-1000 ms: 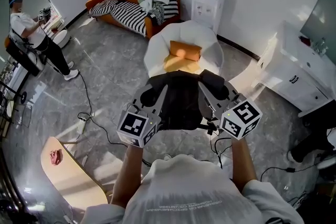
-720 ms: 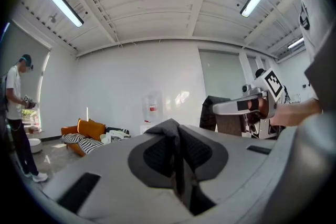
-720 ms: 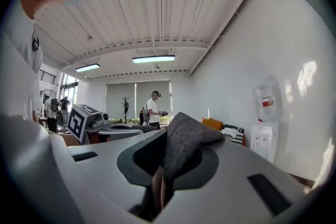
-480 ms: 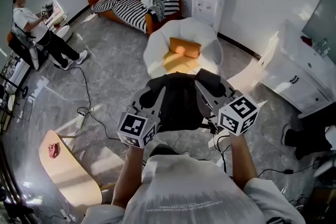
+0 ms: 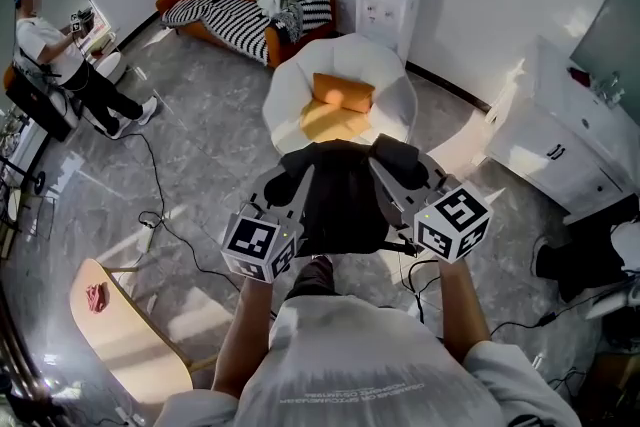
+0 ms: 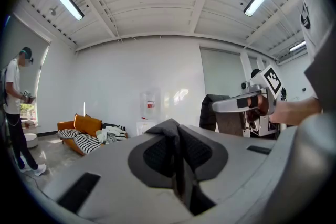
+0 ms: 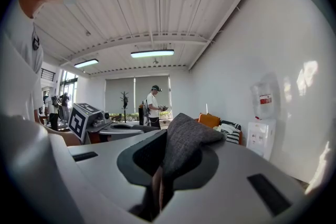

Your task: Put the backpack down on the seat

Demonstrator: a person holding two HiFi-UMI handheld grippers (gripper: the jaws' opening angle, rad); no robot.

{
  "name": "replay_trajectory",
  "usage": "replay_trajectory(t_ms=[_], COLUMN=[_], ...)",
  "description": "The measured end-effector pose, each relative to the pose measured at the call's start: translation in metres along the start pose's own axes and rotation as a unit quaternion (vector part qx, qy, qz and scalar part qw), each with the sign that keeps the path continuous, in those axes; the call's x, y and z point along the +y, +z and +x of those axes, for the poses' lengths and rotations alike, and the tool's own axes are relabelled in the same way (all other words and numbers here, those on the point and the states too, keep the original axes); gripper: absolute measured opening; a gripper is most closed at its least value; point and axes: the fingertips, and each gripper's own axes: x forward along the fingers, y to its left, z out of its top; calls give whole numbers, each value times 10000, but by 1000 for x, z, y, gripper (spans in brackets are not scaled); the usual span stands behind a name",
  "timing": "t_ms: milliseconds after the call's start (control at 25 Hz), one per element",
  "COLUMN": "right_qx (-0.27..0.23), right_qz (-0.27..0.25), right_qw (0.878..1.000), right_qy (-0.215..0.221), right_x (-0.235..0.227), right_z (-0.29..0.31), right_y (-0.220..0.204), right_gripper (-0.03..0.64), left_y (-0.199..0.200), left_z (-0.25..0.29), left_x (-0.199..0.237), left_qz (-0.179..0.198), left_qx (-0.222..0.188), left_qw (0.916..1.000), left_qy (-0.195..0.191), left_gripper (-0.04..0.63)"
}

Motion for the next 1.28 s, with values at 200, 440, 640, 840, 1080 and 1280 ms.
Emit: replay_trajectory(t_ms=[200,440,640,840,1080,1280], right_qx=[-11,-60,-82,5,133,216], right_qz=[117,171,254,152,147,240], right_qw=[9999,9997,9992,9994,9992,9989], right_qy=[-65,-162,-285,-310,-359,-329], right_x=[-27,-63,-92,-115,-138,-149], right_z=[29,72,103,136,166,187], right_y=[2,11,20,28,27,26], right_gripper=[31,31,31,29,29,29], left_y=[0,5,9,12,9,5], left_z=[29,68,99,130,155,168], left_x=[29,71,102,137,166,186], left_qz=[19,41,76,87,35,-27], left_qx=[-26,-83,-54,45,107,182], left_qw=[10000,9998,9996,9996,9995,9993], left_qy=[-64,-171,-283,-251,-306,-334], left_gripper=[48,48,48,48,48,48])
